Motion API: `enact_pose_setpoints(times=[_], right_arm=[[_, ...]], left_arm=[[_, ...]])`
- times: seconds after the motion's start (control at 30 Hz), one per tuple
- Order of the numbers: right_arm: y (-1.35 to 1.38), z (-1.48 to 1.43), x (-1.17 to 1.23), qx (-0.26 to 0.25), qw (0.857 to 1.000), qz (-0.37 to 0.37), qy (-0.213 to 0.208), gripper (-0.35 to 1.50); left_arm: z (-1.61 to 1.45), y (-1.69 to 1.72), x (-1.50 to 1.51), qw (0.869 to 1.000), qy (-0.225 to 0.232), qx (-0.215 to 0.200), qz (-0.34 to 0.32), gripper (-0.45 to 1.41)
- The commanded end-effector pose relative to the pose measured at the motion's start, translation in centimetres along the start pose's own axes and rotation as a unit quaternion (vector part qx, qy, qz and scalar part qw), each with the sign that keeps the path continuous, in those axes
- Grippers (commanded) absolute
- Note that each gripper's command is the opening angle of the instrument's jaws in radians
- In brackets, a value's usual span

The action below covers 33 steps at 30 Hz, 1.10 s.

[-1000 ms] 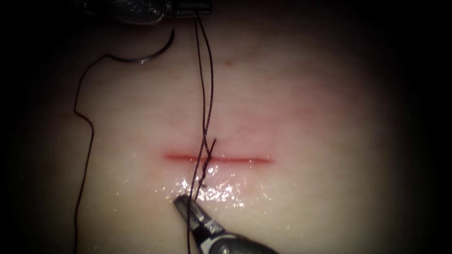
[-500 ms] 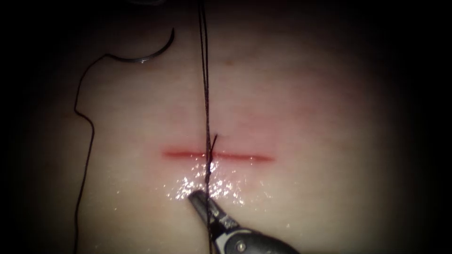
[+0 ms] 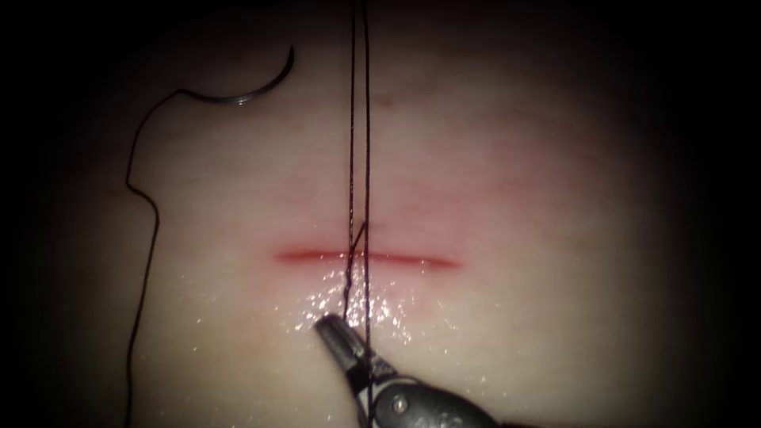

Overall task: Wound Closure
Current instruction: Tighten downward with right grippers and upward with left jaws

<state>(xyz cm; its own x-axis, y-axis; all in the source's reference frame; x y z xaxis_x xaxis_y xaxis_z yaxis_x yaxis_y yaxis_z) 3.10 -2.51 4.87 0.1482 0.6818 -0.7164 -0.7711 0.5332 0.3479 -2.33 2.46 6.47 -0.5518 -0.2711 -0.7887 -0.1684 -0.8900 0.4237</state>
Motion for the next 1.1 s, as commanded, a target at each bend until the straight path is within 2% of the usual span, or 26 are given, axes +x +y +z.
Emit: enact_pose_setpoints(times=[0.03,0.37,0.6,0.7,0.87,1.03,1.07,1.1], right_arm=[[-0.09,0.01,-0.04,0.002,1.000,0.001,-0.001,-0.35],[-0.11,-0.05,0.00,0.003,1.000,0.007,-0.002,-0.35],[-0.25,-0.12,-0.17,0.003,1.000,0.020,-0.007,-0.35],[-0.27,-0.12,-0.24,0.004,1.000,0.019,-0.011,-0.35],[-0.25,-0.12,-0.21,0.006,1.000,0.020,-0.012,-0.35],[-0.22,-0.09,-0.17,0.009,1.000,0.024,0.008,-0.35],[-0.22,-0.08,-0.16,0.008,1.000,0.025,0.015,-0.08],[-0.21,-0.07,-0.15,0.007,0.999,0.027,0.023,0.51]], left_arm=[[0.10,0.00,-0.05,1.000,-0.001,0.004,0.001,-0.45],[0.30,-0.06,-0.15,1.000,-0.002,0.024,0.003,-0.45],[0.43,-0.05,-0.24,0.999,-0.004,0.032,0.011,-0.45],[0.45,0.06,-0.25,1.000,-0.002,0.026,0.016,-0.45],[0.38,0.32,-0.14,1.000,0.010,0.017,0.010,-0.45],[0.10,0.51,0.16,0.999,0.033,-0.002,-0.001,-0.45],[0.06,0.51,0.21,0.999,0.034,-0.004,-0.003,-0.45],[0.02,0.51,0.25,0.999,0.038,-0.006,-0.006,-0.45]])
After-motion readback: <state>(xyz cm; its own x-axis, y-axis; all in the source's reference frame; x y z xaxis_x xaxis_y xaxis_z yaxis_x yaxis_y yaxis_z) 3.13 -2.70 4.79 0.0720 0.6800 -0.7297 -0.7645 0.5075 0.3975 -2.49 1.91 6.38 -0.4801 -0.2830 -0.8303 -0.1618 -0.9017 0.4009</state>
